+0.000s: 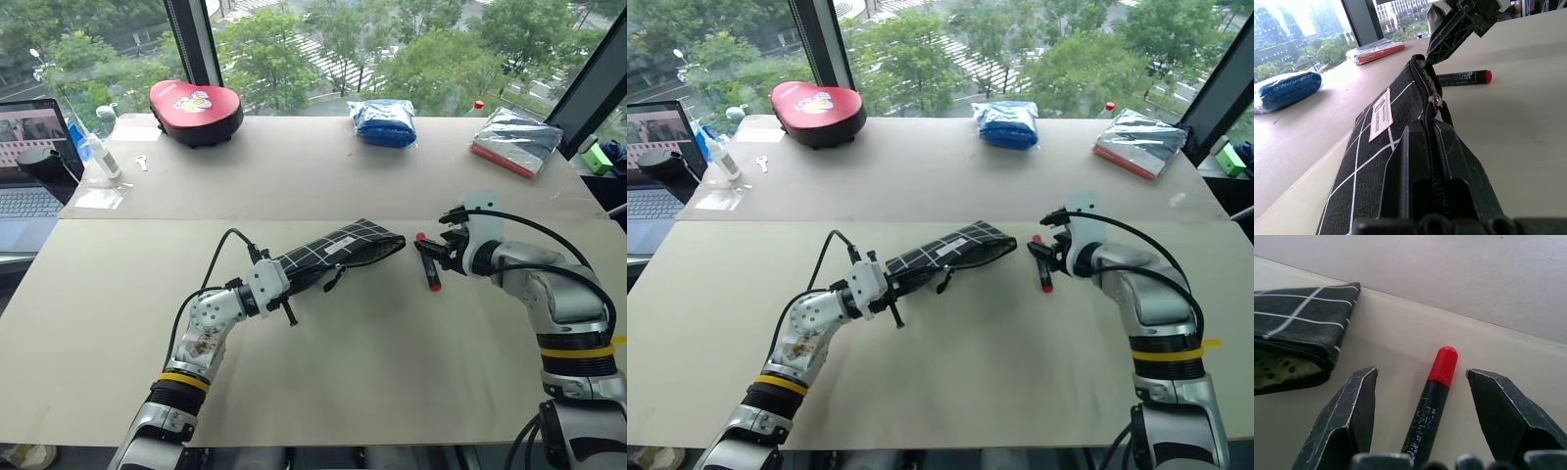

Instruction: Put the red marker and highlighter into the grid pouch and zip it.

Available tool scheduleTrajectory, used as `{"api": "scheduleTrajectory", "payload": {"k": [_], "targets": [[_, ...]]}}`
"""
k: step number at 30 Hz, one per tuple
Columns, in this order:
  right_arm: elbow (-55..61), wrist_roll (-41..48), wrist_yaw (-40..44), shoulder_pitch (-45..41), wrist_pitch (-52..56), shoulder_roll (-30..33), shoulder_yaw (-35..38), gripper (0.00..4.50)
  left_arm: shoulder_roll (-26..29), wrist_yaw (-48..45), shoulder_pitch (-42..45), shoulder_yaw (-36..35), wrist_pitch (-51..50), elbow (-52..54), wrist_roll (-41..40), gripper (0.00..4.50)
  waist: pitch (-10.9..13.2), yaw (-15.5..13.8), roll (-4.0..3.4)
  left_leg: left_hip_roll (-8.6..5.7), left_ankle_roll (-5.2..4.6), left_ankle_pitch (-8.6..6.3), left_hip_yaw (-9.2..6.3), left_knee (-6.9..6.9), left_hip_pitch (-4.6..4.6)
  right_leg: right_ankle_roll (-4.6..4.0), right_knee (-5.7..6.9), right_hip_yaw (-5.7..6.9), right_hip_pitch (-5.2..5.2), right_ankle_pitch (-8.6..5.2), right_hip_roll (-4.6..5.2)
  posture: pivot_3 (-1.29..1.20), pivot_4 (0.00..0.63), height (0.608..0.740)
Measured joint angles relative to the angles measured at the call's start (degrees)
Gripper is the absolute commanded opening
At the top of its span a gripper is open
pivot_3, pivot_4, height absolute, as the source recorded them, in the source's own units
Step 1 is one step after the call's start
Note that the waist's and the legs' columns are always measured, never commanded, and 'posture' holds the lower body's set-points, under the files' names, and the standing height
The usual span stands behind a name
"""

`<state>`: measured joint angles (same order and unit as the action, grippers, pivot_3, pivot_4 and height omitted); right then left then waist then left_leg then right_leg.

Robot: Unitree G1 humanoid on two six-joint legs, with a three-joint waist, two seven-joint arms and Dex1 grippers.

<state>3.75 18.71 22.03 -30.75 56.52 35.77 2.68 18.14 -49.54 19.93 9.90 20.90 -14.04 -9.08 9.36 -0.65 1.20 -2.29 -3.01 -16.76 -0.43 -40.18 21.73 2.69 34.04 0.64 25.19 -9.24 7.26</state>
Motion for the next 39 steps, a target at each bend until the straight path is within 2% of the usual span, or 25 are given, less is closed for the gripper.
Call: {"api": "scheduleTrajectory", "payload": {"k": [16, 19, 25, 34, 36, 38, 39], "targets": [[-0.86, -2.91, -0.87, 3.55, 0.86, -2.9, -2.24, 3.23, -0.21, 0.64, -0.01, -0.03, -0.03, 0.01, 0.0, 0.0, -0.01, 0.09, -0.01, 0.0, -0.02, -0.01, -0.01, -0.01, -0.1, 0.01, 0.0, 0.03, -0.11, 0.0, -0.02, 0.0, 0.15, 0.74], [-0.32, -3.47, -0.73, 4.27, 0.48, -2.82, -2.26, 2.55, -0.22, 0.76, 0.0, -0.03, -0.04, 0.04, 0.0, 0.0, -0.02, -0.04, -0.01, 0.0, -0.02, -0.01, -0.03, -0.01, -0.17, 0.01, -0.02, 0.04, -0.2, 0.0, -0.02, 0.0, 0.15, 0.74], [1.52, -3.91, -0.64, 5.62, 0.57, -2.7, -2.16, 0.59, -0.23, 1.12, -0.03, -0.03, -0.04, 0.79, 0.0, 0.0, -0.02, -0.11, -0.01, -0.01, -0.02, -0.01, -0.05, -0.04, -0.18, 0.02, -0.02, 0.05, -0.22, 0.0, -0.02, 0.0, 0.15, 0.74], [1.68, -4.88, -0.55, 5.87, -1.98, -2.71, -2.18, 0.51, -0.28, 1.11, 0.0, -0.03, -0.03, 0.79, 0.0, 0.0, -0.02, -0.03, -0.01, -0.02, -0.02, -0.01, -0.04, -0.04, -0.13, 0.02, -0.02, 0.04, -0.16, 0.0, -0.02, 0.0, 0.15, 0.74], [1.45, -6.11, 0.65, 5.85, -7.43, -1.57, -2.35, 0.51, -0.42, 1.07, 0.16, 0.0, -0.03, 0.79, 0.0, 0.0, -0.01, 0.09, -0.02, -0.04, -0.02, -0.01, -0.01, -0.03, -0.1, 0.02, -0.01, 0.02, -0.1, 0.0, -0.02, 0.0, 0.15, 0.74], [0.54, -9.09, 2.95, 3.75, -18.5, 4.21, -2.18, 0.51, -0.44, 0.92, 0.32, 0.02, -0.03, 0.79, 0.0, 0.0, 0.06, 0.1, -0.15, -0.12, -0.02, 0.0, 0.06, -0.04, -0.05, 0.05, -0.02, -0.02, -0.03, 0.01, -0.01, 0.0, 0.15, 0.74], [0.54, -9.65, 3.57, 2.95, -20.66, 5.69, -1.83, 0.51, -0.4, 0.87, 0.32, 0.01, -0.03, 0.78, 0.0, 0.0, 0.07, 0.12, -0.15, -0.17, -0.02, 0.0, 0.07, -0.03, -0.05, 0.06, -0.03, -0.03, -0.03, 0.0, -0.01, 0.0, 0.15, 0.74]]}}
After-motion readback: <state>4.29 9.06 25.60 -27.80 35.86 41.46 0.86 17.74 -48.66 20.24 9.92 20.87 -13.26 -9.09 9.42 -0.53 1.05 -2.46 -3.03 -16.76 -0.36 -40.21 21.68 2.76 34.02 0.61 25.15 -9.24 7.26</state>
